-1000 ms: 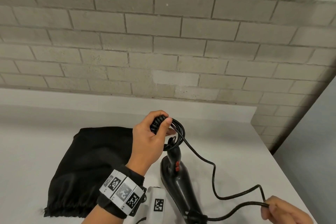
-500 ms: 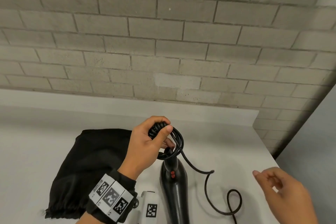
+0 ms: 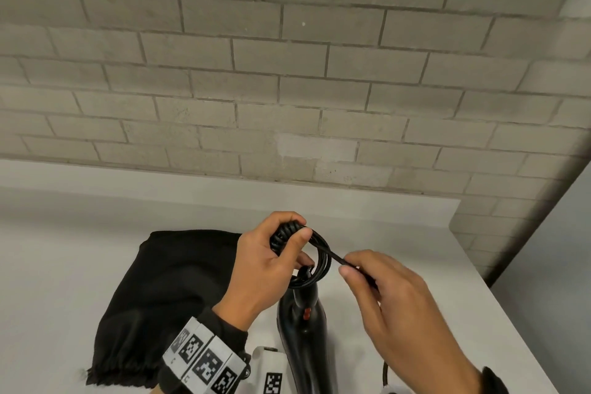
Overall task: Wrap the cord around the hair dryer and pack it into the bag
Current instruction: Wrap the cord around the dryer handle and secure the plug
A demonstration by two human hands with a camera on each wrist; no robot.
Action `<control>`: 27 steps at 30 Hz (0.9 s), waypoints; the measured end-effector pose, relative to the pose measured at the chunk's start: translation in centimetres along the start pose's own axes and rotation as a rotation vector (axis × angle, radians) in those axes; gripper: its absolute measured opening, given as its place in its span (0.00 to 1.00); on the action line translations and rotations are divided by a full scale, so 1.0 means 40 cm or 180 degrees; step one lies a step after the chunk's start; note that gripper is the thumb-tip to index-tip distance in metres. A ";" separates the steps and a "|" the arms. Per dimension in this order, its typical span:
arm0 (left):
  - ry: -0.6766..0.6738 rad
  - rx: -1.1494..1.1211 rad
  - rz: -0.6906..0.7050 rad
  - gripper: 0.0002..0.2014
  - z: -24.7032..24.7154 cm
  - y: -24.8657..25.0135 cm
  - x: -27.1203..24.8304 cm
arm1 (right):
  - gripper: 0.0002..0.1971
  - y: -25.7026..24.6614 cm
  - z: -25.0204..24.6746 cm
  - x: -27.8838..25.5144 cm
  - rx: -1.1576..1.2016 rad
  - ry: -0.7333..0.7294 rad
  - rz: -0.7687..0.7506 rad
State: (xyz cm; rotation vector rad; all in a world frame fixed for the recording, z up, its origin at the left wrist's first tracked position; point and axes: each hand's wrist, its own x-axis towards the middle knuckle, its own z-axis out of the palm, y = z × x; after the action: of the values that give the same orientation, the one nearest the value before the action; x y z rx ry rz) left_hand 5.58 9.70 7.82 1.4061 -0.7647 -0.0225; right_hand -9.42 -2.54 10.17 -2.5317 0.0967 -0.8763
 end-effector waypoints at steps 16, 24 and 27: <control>-0.0458 0.0486 0.0737 0.12 0.019 0.017 0.004 | 0.10 -0.013 -0.033 0.201 0.0760 -0.0055 -0.0331; -0.0261 0.0302 0.0842 0.11 0.019 0.004 0.005 | 0.14 0.050 0.042 0.198 0.1933 0.0023 0.0945; -0.0154 0.0245 0.0822 0.08 0.024 0.000 0.002 | 0.09 0.052 0.080 0.169 0.2519 0.0116 0.1339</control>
State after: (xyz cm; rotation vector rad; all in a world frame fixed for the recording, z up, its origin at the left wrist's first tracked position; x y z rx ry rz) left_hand 5.18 8.82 7.81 1.3737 -0.9914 0.1755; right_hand -1.96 -4.52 10.87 -1.6738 0.2318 -0.6202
